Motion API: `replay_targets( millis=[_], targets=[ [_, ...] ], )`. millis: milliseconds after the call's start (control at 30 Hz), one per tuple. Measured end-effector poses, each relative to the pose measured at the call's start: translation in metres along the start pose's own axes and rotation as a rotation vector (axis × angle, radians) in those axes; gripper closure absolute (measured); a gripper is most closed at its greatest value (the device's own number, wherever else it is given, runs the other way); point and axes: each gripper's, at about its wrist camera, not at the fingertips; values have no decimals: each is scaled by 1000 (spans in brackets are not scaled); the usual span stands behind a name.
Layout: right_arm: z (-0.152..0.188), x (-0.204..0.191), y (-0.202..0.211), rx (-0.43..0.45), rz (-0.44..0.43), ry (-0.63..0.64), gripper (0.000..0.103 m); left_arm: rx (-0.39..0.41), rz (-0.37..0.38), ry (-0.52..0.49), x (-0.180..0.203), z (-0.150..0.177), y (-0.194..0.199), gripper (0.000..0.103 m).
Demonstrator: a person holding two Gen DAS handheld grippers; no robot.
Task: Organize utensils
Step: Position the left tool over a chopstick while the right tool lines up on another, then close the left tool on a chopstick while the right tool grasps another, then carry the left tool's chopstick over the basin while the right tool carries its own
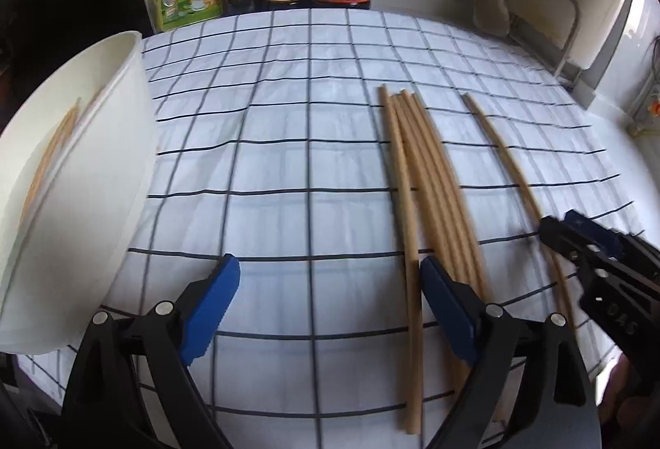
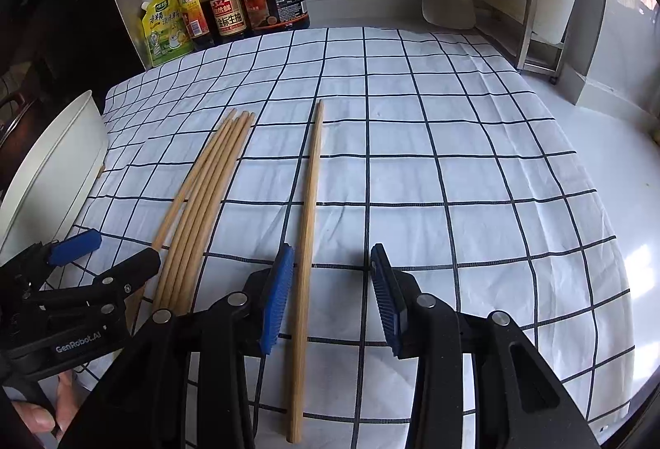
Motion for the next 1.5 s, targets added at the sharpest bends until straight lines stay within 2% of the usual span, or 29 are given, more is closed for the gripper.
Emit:
replay_targets(
  millis=[133, 233, 367, 433, 500, 567, 600, 667, 700, 733, 767, 1100, 1333, 1500],
  targets=[
    [1, -3, 0, -1, 10, 16, 66, -6, -14, 8, -3, -2, -1, 15],
    [1, -6, -2, 1, 29, 29, 65, -20, -29, 2, -2, -10, -5, 9],
    [3, -14, -4, 10, 75, 65, 65, -21, -38, -6, 0, -16, -8, 8],
    [3, -20, -6, 20, 87, 89, 65, -18, -34, -14, 2, -17, -9, 10],
    [3, -24, -7, 24, 89, 104, 66, -10, -8, -17, 3, -16, -9, 17],
    [3, -26, -7, 24, 80, 111, 70, 11, 3, -34, 5, -16, -6, 33],
    [4, -26, -6, 24, 77, 111, 71, 20, 10, -40, 6, -15, -5, 38],
    [4, -26, -6, 23, 71, 115, 76, 31, 16, -44, 7, -12, -2, 60],
    [4, -27, -6, 23, 72, 119, 86, 34, 19, -45, 8, -12, 0, 66],
    [4, -28, -6, 23, 78, 122, 96, 37, 22, -47, 7, -11, 1, 79],
    [4, -28, -6, 23, 82, 124, 97, 37, 30, -47, 6, -10, 1, 94],
    [1, -19, 4, 39, -11, 46, 97, 32, 139, -15, -8, -1, 17, 96],
    [-2, -34, 32, 101, -46, 21, 97, 105, 206, -11, -23, 1, 59, 96],
    [-8, -58, 59, 158, -101, 7, 97, 174, 212, 4, -49, -3, 92, 96]
  ],
)
Point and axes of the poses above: each gripper's, at about its wrist camera, not at the fingertips, and y roughly against the way its jaws point, x to its right, z to its underside, and after that the axes turned 8 degrees about -x, right-handed
